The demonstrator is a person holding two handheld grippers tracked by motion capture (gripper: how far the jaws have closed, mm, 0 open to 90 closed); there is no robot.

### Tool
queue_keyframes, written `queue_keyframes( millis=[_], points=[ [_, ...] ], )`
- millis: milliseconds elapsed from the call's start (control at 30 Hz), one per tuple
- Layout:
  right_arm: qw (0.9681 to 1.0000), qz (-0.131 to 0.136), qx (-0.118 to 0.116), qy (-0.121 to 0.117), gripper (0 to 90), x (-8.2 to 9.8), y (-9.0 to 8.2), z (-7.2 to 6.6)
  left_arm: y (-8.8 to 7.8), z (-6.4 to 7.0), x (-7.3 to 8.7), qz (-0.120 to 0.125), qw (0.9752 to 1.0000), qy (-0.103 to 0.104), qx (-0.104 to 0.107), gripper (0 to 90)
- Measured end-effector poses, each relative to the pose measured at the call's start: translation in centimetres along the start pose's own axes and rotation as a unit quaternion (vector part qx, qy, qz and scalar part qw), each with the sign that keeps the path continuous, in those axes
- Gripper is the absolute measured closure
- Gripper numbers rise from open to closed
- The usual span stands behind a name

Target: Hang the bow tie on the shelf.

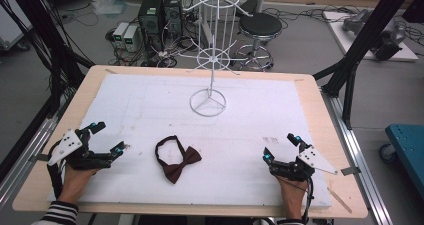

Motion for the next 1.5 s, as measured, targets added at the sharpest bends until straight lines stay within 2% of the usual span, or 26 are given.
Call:
queue_keyframes(
  millis=[100,200,333,467,533,633,767,867,967,1000,1267,1300,1333,1433,1500],
  points=[
    [1.0,0.001,0.0,-0.001,0.7,0.0,0.0,0.0,0.2,0.2,-0.9,-0.008,0.9998,0.002,0.018,1.7],
    [1.0,0.001,0.001,-0.002,0.7,0.0,0.0,0.0,0.6,0.3,-1.7,-0.021,0.9988,0.0,0.045,1.7],
    [1.0,0.0,0.001,-0.004,0.7,0.0,0.0,0.0,1.1,0.4,-2.7,-0.042,0.9974,0.004,0.058,1.7],
    [1.0,0.001,0.001,-0.002,0.7,0.0,0.0,0.0,1.6,0.8,-3.8,-0.057,0.9946,0.007,0.087,1.7],
    [1.0,0.001,0.001,-0.002,0.7,0.0,0.0,0.0,1.9,1.2,-4.2,-0.067,0.9921,0.019,0.105,1.7],
    [1.0,0.001,0.001,-0.001,0.7,0.0,0.0,0.0,2.5,1.8,-4.4,-0.085,0.9877,0.027,0.129,1.7],
    [1.0,0.001,0.001,-0.002,0.7,0.0,0.0,0.0,3.4,2.6,-4.7,-0.108,0.9819,0.04,0.15,1.7],
    [1.0,0.002,0.001,0.0,0.7,0.0,0.0,0.0,3.9,3.2,-5.0,-0.119,0.9786,0.047,0.161,1.7],
    [1.0,0.001,0.001,0.0,0.7,0.0,0.0,0.0,4.5,4.1,-5.1,-0.135,0.9737,0.055,0.175,1.7],
    [1.0,0.002,0.001,0.0,0.7,0.0,0.0,0.0,4.7,4.3,-5.1,-0.143,0.9711,0.061,0.181,1.7],
    [1.0,0.005,0.002,0.001,0.7,0.0,0.0,0.1,6.3,6.3,-5.2,-0.184,0.9557,0.083,0.214,1.7],
    [1.0,0.005,0.001,0.002,0.7,0.0,0.0,0.1,6.5,6.5,-5.2,-0.19,0.9529,0.088,0.219,1.7],
    [1.0,0.004,0.002,0.001,0.7,0.0,0.0,0.1,6.7,6.7,-5.3,-0.193,0.9515,0.09,0.222,1.7],
    [1.0,0.006,0.003,0.001,0.7,0.0,0.0,0.1,7.3,7.2,-5.4,-0.208,0.9439,0.103,0.234,1.7],
    [1.0,0.006,0.003,0.001,0.7,0.0,0.0,0.1,7.7,7.5,-5.6,-0.217,0.9406,0.104,0.239,1.7]
  ],
)
Point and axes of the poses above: each handheld gripper's, and its own axes: y roughly forward along the jaws, x roughly out of its underside, z roughly to its right, the point moved 4 cm from there along y, roughly forward along the jaws, and after that the axes turned 13 degrees about y, right-handed, at the moved point
